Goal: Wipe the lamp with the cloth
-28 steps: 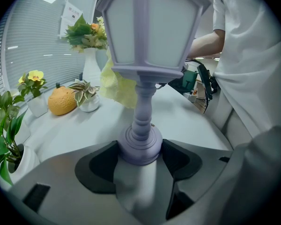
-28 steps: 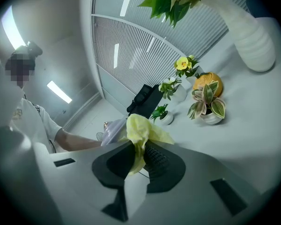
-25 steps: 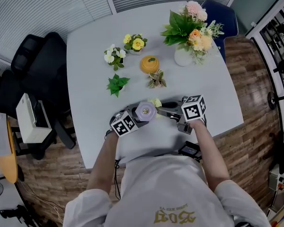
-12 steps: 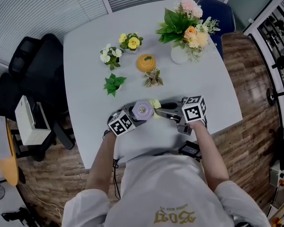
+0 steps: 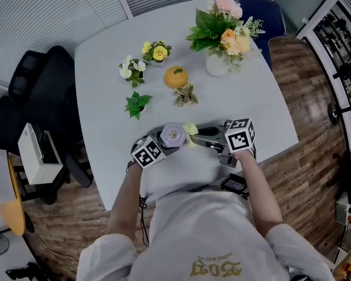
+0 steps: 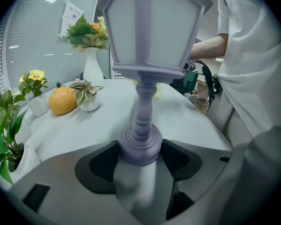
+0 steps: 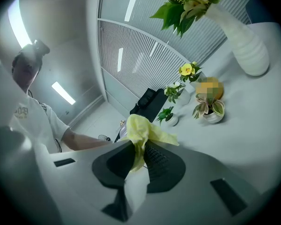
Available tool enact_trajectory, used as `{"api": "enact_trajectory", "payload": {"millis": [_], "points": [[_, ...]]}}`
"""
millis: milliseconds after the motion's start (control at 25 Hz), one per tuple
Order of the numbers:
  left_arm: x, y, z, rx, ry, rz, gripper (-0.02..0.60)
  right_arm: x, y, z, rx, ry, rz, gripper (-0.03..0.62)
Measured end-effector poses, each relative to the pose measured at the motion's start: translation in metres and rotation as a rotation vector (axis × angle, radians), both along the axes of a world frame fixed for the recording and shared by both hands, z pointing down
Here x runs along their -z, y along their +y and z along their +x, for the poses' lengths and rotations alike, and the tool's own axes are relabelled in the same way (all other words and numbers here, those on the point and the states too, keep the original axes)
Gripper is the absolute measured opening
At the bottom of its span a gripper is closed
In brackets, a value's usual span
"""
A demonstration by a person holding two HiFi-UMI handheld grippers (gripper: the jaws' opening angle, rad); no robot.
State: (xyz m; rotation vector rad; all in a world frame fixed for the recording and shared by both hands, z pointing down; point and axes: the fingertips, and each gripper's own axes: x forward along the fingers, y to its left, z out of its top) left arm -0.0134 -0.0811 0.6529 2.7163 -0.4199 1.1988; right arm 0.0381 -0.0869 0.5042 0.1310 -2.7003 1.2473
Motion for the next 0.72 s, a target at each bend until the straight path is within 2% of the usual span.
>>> {"api": "enact_trajectory", "payload": {"millis": [720], "points": [[-0.002, 0.0, -0.001, 0.002, -0.009, -0.004, 0.301, 0.006, 0.018, 0.002, 0.032, -0.02, -0.012, 0.066]]}}
